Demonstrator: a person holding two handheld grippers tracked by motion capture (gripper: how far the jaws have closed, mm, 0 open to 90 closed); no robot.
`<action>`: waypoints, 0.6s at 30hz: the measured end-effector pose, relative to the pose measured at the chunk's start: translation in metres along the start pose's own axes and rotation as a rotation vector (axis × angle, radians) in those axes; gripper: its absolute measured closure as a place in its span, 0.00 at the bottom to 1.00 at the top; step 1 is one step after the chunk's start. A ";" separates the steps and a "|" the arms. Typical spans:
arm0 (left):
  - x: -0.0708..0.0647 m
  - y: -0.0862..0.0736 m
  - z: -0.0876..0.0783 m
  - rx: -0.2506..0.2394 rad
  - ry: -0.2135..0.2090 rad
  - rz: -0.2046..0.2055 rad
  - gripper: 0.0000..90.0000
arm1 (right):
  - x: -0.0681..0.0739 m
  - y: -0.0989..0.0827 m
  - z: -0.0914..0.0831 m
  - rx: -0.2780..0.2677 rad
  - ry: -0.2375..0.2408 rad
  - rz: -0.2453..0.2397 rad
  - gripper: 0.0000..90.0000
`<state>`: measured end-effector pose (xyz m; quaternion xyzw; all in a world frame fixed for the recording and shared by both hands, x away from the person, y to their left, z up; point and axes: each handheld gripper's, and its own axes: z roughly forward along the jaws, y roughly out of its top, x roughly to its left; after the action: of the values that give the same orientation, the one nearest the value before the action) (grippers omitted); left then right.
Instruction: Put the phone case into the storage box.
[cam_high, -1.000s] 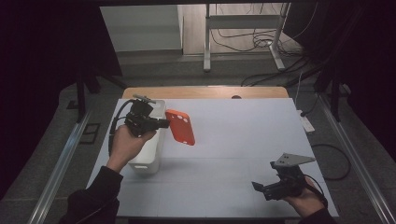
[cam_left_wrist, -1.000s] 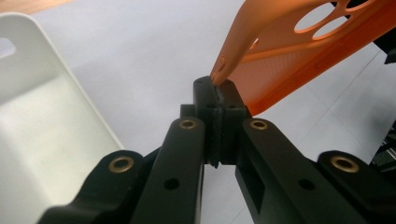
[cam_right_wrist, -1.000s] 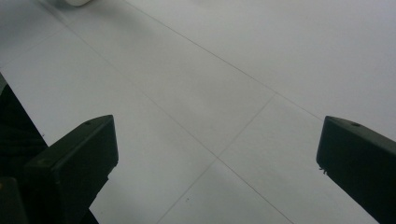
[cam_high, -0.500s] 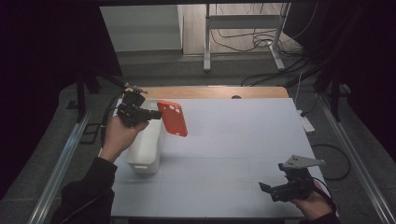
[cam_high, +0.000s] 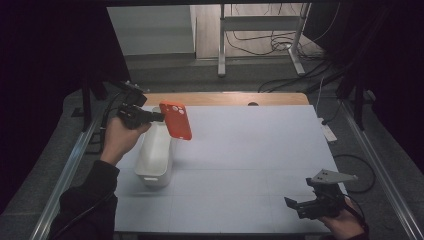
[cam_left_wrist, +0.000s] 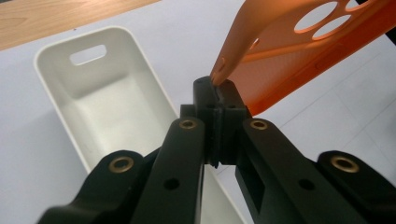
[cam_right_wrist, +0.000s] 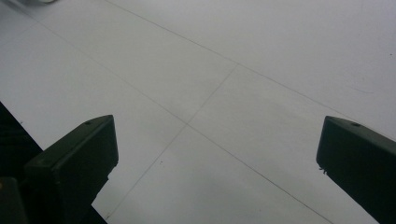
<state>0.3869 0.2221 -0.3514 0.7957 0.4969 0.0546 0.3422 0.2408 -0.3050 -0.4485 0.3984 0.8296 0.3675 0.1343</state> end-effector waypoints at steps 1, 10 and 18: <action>0.001 0.001 -0.001 0.003 0.002 0.001 0.99 | -0.001 0.000 -0.001 -0.006 -0.001 0.003 0.00; 0.012 0.009 -0.007 0.017 0.041 -0.009 0.99 | -0.003 -0.003 -0.007 -0.014 -0.013 0.016 0.00; 0.023 0.015 -0.010 0.025 0.077 -0.025 0.99 | -0.004 -0.004 -0.009 -0.021 -0.016 0.023 0.00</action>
<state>0.4058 0.2417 -0.3407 0.7910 0.5201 0.0744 0.3134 0.2362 -0.3141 -0.4453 0.4093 0.8200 0.3744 0.1410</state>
